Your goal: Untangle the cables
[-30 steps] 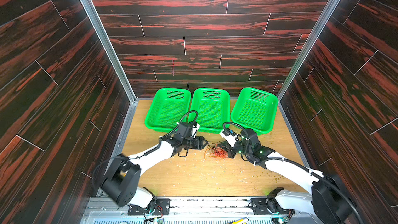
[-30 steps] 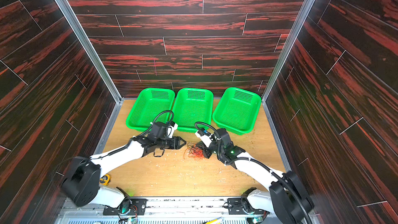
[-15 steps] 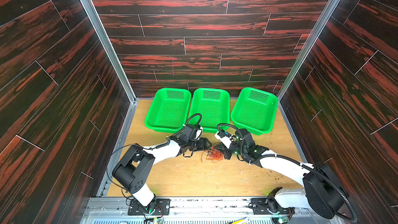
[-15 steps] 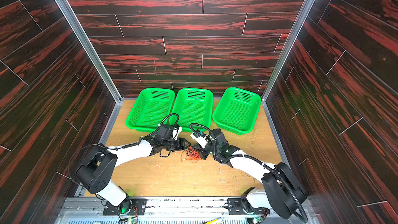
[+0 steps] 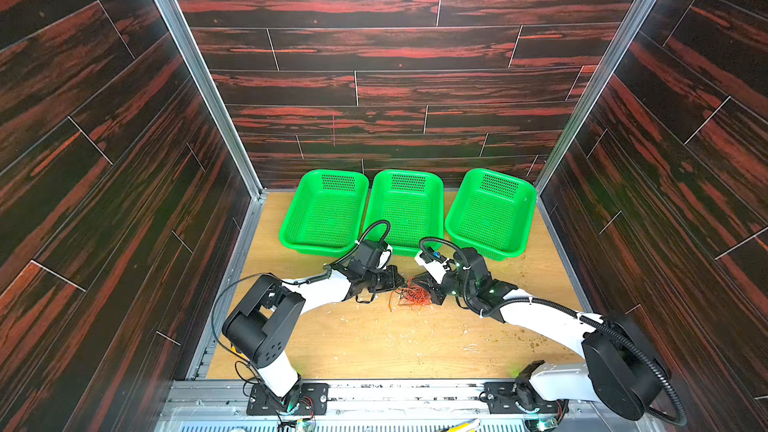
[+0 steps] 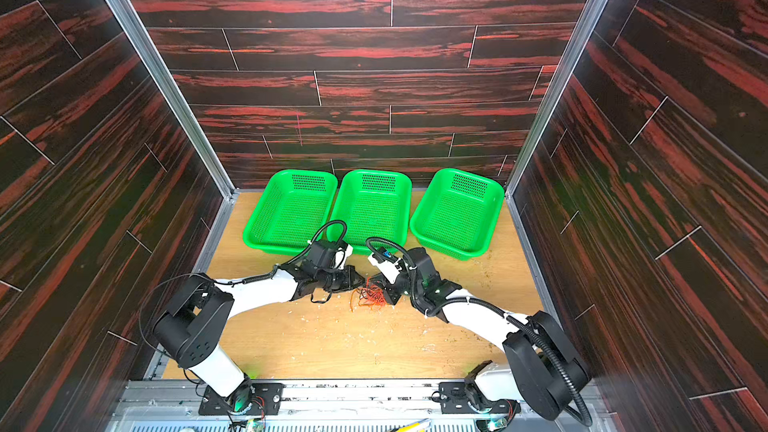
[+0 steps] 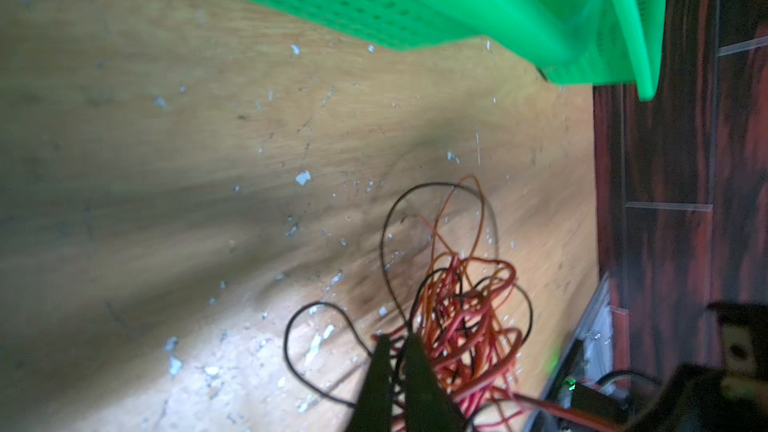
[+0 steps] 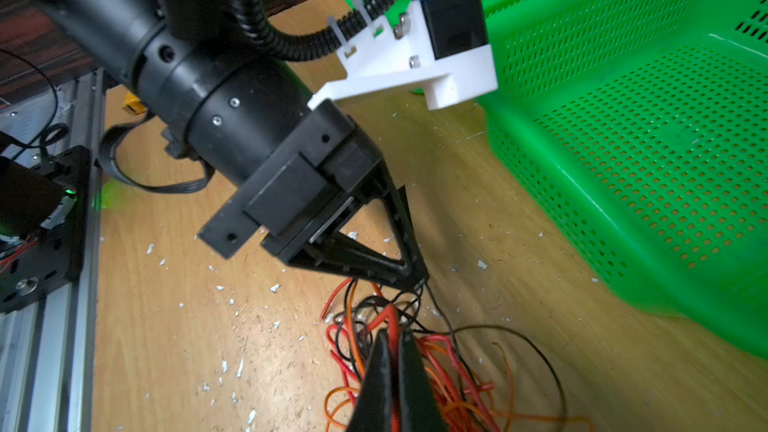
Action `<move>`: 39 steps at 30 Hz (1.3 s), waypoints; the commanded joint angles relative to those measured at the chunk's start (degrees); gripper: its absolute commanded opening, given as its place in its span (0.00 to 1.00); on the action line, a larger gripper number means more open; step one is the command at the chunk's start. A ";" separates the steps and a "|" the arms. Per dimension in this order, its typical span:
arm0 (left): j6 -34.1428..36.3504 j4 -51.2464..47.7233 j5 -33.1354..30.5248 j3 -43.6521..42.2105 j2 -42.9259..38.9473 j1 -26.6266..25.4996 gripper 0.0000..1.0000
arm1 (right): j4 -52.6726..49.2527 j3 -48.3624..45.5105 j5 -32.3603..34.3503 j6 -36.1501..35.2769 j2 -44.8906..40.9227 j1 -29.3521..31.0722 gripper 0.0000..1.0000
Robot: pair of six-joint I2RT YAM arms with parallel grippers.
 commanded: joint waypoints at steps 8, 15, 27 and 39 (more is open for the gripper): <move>5.65 -5.64 -8.64 0.44 -9.83 2.31 0.00 | -3.73 -2.29 2.86 0.77 -3.78 0.19 0.00; 12.25 -11.46 -13.51 3.88 -17.58 5.46 0.00 | -8.70 -2.78 4.96 3.73 -3.47 0.20 0.00; 18.10 -16.78 -21.87 10.43 -28.23 8.28 0.00 | -18.91 2.01 12.08 8.16 0.65 -3.92 0.00; 21.69 -21.63 -21.96 16.88 -30.94 10.79 0.00 | -26.19 4.68 18.11 7.49 1.48 -10.48 0.00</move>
